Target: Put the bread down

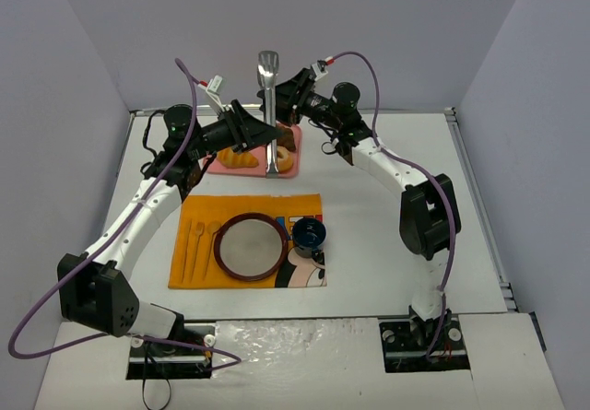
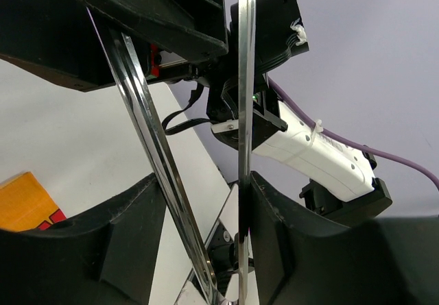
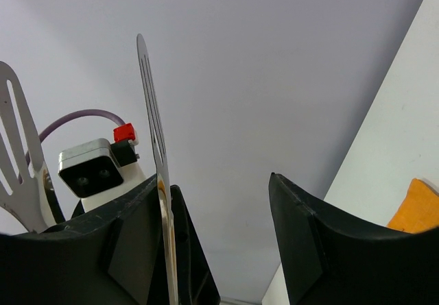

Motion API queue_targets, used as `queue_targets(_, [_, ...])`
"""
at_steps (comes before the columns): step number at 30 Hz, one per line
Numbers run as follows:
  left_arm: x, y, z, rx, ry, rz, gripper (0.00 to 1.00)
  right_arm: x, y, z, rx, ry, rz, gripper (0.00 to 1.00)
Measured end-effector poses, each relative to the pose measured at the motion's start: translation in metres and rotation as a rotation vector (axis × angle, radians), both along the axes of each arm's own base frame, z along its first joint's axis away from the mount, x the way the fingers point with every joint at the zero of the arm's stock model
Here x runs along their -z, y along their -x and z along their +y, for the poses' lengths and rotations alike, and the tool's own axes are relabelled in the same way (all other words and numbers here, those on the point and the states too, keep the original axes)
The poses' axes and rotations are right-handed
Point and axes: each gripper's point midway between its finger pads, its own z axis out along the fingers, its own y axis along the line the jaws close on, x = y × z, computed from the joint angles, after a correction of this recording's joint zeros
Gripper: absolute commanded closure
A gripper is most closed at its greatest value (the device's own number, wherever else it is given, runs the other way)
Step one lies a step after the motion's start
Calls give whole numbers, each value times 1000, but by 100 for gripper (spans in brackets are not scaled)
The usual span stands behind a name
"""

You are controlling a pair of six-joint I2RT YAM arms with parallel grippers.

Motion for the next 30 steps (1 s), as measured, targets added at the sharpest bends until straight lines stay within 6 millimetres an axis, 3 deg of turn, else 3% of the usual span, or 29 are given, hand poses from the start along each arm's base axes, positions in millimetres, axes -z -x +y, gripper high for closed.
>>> queue_targets(17, [-5,1,4,-9,3,-13,56,-14,-5,-14,10,-14,-14,40])
queue_targets(30, [-6,0,6,-15,3,-21,57,-27,-15,-40,45,-21,-36,40])
